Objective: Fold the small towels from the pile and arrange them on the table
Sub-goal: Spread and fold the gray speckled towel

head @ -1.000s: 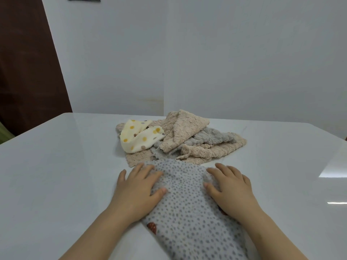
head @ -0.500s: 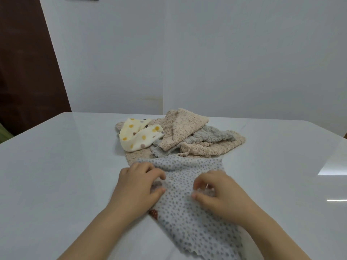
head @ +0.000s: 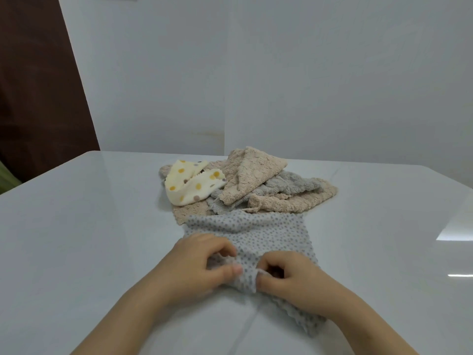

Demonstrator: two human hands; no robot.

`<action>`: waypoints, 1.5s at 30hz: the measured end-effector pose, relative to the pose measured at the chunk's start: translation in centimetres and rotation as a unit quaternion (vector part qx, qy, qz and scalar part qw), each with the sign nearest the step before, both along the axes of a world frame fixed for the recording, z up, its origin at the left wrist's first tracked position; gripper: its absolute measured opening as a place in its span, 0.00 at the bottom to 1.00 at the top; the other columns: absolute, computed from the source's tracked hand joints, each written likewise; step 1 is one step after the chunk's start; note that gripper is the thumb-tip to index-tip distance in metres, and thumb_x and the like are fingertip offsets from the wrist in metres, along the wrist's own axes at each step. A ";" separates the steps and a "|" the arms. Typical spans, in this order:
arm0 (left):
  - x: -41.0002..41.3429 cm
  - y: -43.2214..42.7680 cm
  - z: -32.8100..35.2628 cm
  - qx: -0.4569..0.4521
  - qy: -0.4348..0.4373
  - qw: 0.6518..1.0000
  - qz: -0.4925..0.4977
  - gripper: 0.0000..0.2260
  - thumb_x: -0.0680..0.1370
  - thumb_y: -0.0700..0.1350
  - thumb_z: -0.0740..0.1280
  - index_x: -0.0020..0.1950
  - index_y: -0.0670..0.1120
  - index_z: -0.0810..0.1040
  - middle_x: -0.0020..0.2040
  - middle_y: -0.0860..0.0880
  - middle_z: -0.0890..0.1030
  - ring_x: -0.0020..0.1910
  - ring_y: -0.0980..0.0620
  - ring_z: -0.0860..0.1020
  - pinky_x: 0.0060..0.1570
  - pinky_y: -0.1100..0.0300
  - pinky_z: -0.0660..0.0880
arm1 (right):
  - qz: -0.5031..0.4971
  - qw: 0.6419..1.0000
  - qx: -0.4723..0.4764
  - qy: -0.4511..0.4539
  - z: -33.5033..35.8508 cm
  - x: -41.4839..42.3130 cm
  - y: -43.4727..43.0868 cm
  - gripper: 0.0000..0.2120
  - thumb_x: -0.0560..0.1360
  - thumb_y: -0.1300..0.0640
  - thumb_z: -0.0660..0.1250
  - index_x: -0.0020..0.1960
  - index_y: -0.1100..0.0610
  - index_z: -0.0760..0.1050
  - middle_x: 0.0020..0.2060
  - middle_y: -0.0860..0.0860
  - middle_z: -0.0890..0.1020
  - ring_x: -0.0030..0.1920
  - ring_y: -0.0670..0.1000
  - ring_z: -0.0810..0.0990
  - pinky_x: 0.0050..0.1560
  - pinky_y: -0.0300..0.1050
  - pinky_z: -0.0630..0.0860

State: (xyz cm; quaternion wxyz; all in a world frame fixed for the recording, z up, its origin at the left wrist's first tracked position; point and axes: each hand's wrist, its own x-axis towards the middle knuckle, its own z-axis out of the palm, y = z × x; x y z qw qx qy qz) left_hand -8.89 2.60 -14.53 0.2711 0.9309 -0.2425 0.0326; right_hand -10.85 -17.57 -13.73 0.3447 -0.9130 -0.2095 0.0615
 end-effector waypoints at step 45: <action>-0.6 4.0 3.8 -0.412 0.080 0.879 0.225 0.07 0.73 0.35 0.68 0.42 0.47 0.82 0.36 0.49 0.84 0.38 0.50 0.80 0.39 0.59 0.75 | -0.234 0.902 0.362 0.002 0.8 1.4 -2.7 0.10 0.74 0.62 0.66 0.37 0.53 0.81 0.32 0.51 0.79 0.37 0.50 0.75 0.38 0.45 0.71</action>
